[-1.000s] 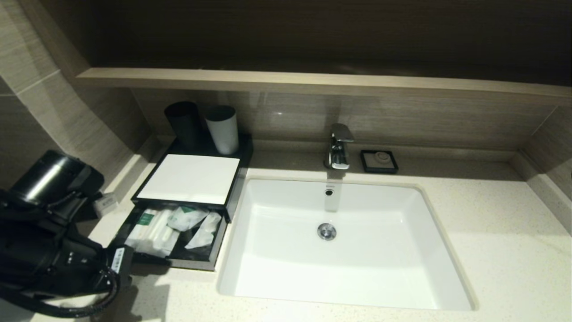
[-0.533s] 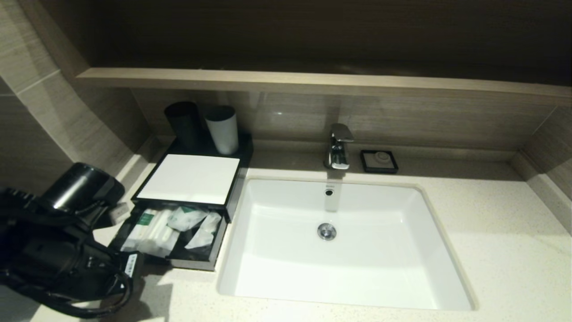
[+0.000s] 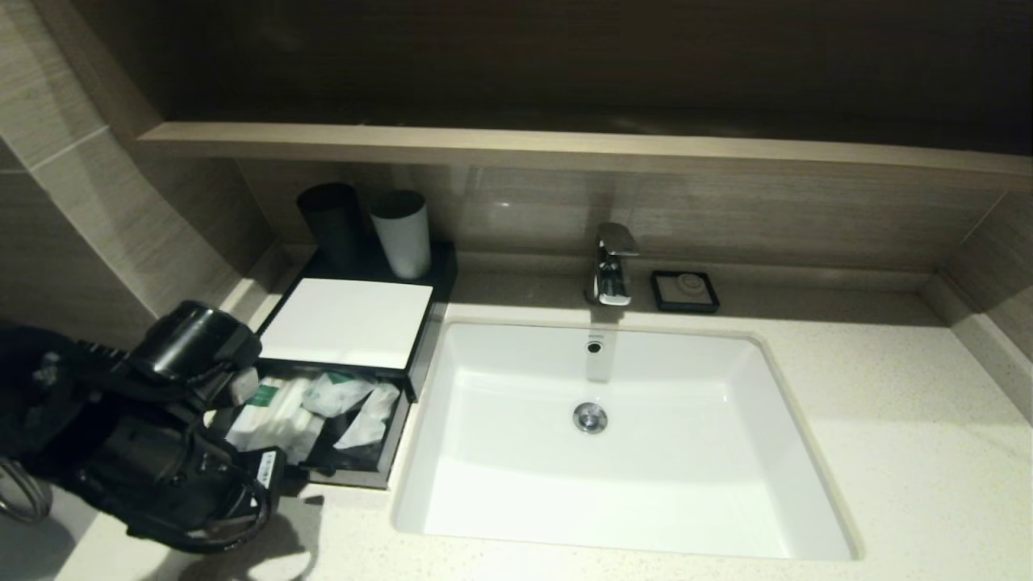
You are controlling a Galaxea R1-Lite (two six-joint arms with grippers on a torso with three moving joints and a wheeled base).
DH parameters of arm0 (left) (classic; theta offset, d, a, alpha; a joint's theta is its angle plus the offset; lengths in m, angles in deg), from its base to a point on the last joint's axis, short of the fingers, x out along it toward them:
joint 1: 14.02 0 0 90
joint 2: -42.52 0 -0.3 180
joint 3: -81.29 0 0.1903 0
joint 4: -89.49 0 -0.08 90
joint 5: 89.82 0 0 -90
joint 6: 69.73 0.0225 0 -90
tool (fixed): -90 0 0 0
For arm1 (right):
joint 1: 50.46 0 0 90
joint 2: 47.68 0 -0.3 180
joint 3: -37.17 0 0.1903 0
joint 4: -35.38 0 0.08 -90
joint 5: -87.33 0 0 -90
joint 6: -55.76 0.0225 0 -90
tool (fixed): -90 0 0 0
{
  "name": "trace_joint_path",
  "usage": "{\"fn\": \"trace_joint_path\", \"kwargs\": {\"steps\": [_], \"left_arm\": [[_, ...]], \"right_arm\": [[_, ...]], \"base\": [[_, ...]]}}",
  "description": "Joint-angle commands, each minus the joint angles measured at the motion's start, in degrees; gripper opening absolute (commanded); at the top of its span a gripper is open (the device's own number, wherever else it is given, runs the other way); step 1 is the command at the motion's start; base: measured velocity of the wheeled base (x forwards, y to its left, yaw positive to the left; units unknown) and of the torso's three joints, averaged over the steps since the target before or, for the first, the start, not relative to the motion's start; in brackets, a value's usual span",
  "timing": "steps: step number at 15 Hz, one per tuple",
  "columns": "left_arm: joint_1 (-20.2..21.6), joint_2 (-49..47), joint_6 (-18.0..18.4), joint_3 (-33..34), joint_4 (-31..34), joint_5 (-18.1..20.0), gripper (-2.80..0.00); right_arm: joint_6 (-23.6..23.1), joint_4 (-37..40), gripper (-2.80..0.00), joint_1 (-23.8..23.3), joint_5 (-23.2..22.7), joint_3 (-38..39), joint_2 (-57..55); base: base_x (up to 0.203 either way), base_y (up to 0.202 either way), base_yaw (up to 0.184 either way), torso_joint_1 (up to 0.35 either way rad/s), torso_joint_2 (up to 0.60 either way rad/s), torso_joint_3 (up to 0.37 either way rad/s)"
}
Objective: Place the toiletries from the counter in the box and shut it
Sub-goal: Close the drawer
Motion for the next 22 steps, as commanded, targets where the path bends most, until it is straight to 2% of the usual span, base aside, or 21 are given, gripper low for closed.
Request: {"fn": "trace_joint_path", "kwargs": {"steps": [1, 3, 7, 22], "left_arm": [[0.05, -2.09, -0.14, -0.21, -0.3, 0.0, -2.8], [0.05, -2.91, -0.14, -0.44, -1.09, -0.14, -2.8], [0.05, -4.89, -0.14, -0.99, -3.92, -3.25, -2.8], [0.67, -9.46, -1.11, -6.89, -5.58, -3.34, -2.8]], "right_arm": [[0.0, 0.02, -2.8, 0.01, 0.0, 0.01, -0.02], [0.0, 0.02, -2.8, 0.01, 0.0, 0.01, -0.02], [0.0, 0.02, -2.8, 0.01, 0.0, 0.01, -0.02], [0.0, 0.02, -2.8, 0.02, 0.0, 0.01, -0.02]], "base": [[0.0, 0.0, 0.0, 0.0, 0.0, 0.0], [0.0, 0.0, 0.0, 0.0, 0.0, 0.0], [0.0, 0.0, 0.0, 0.0, 0.0, 0.0], [0.0, 0.0, 0.0, 0.0, 0.0, 0.0]]}}
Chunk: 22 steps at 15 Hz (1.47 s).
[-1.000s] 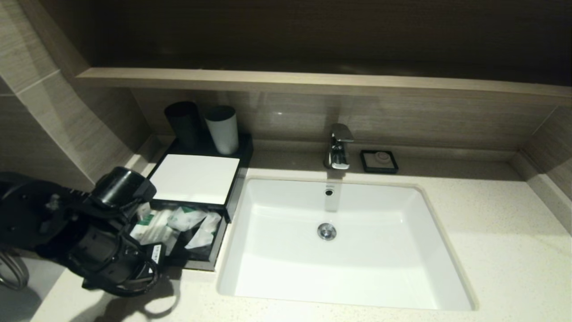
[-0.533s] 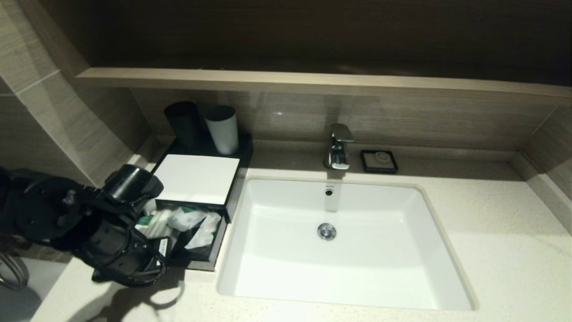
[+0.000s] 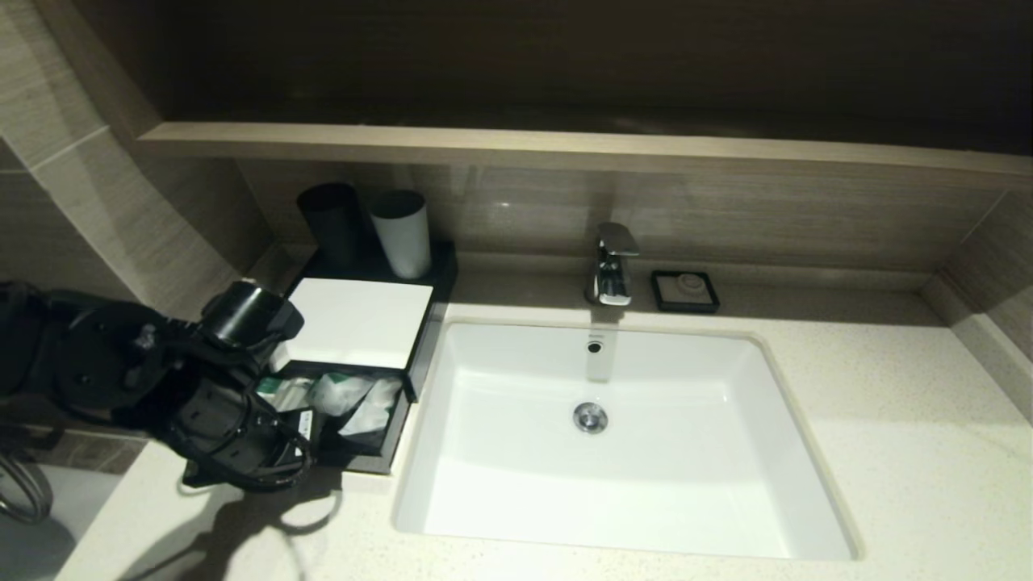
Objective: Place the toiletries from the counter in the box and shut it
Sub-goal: Close the drawer
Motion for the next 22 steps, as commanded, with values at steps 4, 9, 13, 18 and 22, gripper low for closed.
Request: {"fn": "trace_joint_path", "kwargs": {"steps": [4, 9, 13, 18, 22], "left_arm": [[0.06, -1.73, -0.19, -2.87, -0.23, -0.04, -2.8], [0.15, -3.29, -0.74, -6.11, -0.26, -0.12, -2.8], [0.15, -4.75, -0.81, -8.05, -0.36, -1.15, -2.8], [0.15, -6.1, -0.81, -10.14, -0.55, -2.06, -2.8], [0.23, -7.04, -0.89, -12.09, -0.49, -2.12, -2.8]], "right_arm": [[0.0, 0.0, -2.8, 0.01, 0.0, 0.01, -0.03], [0.0, 0.0, -2.8, 0.01, 0.0, 0.01, -0.03], [0.0, 0.0, -2.8, 0.01, 0.0, 0.01, -0.03], [0.0, 0.0, -2.8, 0.01, 0.0, 0.01, -0.03], [0.0, 0.0, -2.8, 0.01, 0.0, 0.01, -0.03]], "base": [[0.0, 0.0, 0.0, 0.0, 0.0, 0.0], [0.0, 0.0, 0.0, 0.0, 0.0, 0.0], [0.0, 0.0, 0.0, 0.0, 0.0, 0.0], [0.0, 0.0, 0.0, 0.0, 0.0, 0.0], [0.0, 0.0, 0.0, 0.0, 0.0, 0.0]]}}
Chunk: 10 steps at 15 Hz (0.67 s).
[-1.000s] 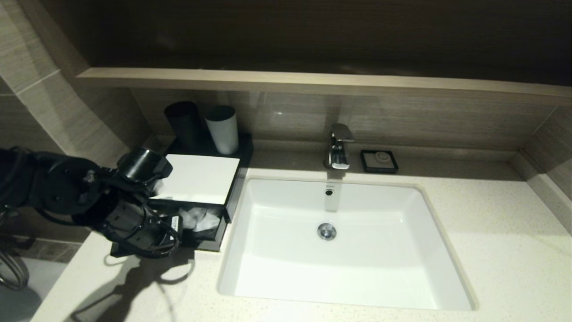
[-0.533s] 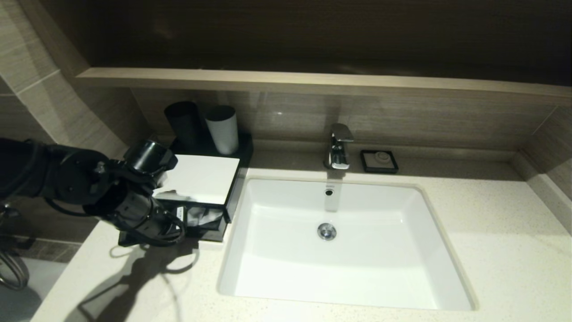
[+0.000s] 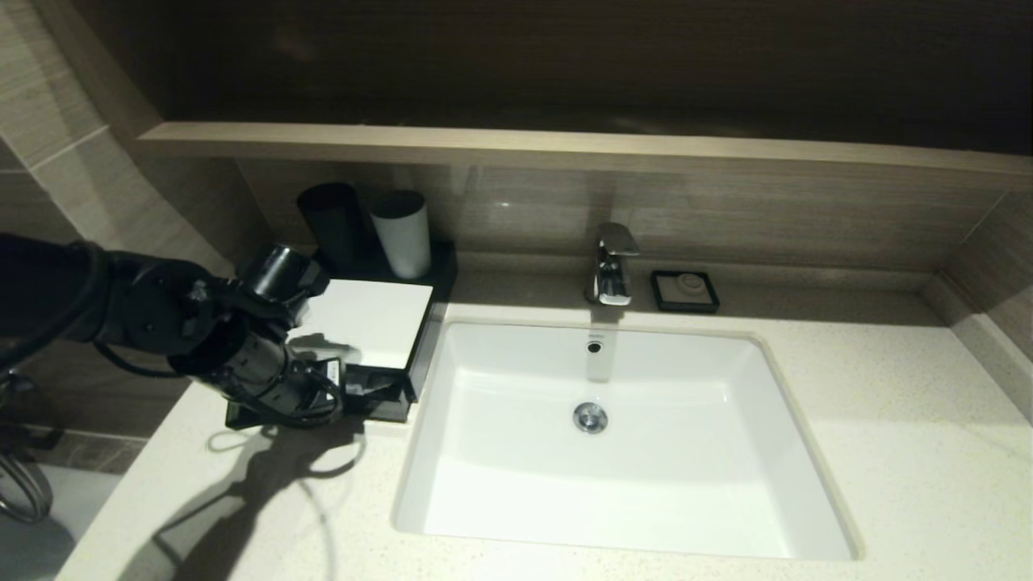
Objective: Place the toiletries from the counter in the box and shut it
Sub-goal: Close the drawer
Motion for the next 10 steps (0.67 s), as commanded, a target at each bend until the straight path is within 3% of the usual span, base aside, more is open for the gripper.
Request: {"fn": "trace_joint_path", "kwargs": {"steps": [1, 10], "left_arm": [[0.02, -0.81, -0.17, -1.19, 0.09, -0.11, -2.8], [0.33, -2.45, -0.2, -3.8, -0.3, -0.11, -2.8]], "right_arm": [[0.0, 0.0, -2.8, 0.01, 0.0, 0.01, -0.03], [0.0, 0.0, -2.8, 0.01, 0.0, 0.01, -0.03]], "base": [[0.0, 0.0, 0.0, 0.0, 0.0, 0.0], [0.0, 0.0, 0.0, 0.0, 0.0, 0.0]]}}
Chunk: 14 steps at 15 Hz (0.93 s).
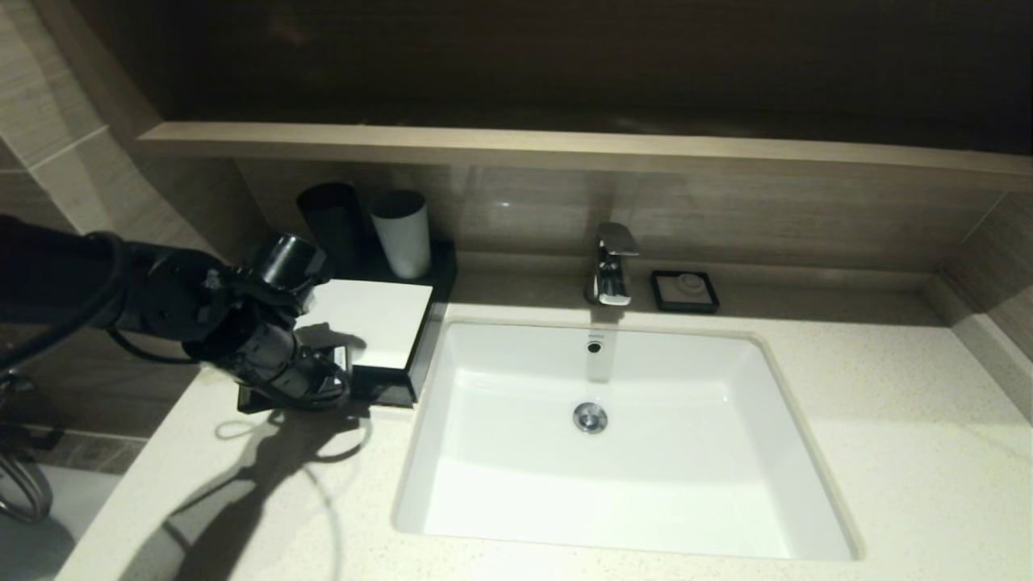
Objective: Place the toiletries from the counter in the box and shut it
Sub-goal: Close the drawer
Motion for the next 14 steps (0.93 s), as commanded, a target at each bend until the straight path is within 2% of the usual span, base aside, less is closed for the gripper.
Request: {"fn": "trace_joint_path", "kwargs": {"steps": [1, 6, 14], "left_arm": [[0.04, -0.4, -0.29, -0.64, -0.07, -0.05, -2.8], [0.04, -1.02, -1.85, -2.11, -0.07, -1.02, -2.8], [0.01, 1.42, -1.9, -0.5, 0.96, -1.28, -2.8]], "right_arm": [[-0.01, 0.01, -2.8, 0.01, 0.0, 0.01, -0.05], [-0.01, 0.01, -2.8, 0.01, 0.0, 0.01, -0.05], [-0.01, 0.01, -2.8, 0.01, 0.0, 0.01, -0.05]], "base": [[0.0, 0.0, 0.0, 0.0, 0.0, 0.0], [0.0, 0.0, 0.0, 0.0, 0.0, 0.0], [0.0, 0.0, 0.0, 0.0, 0.0, 0.0]]}}
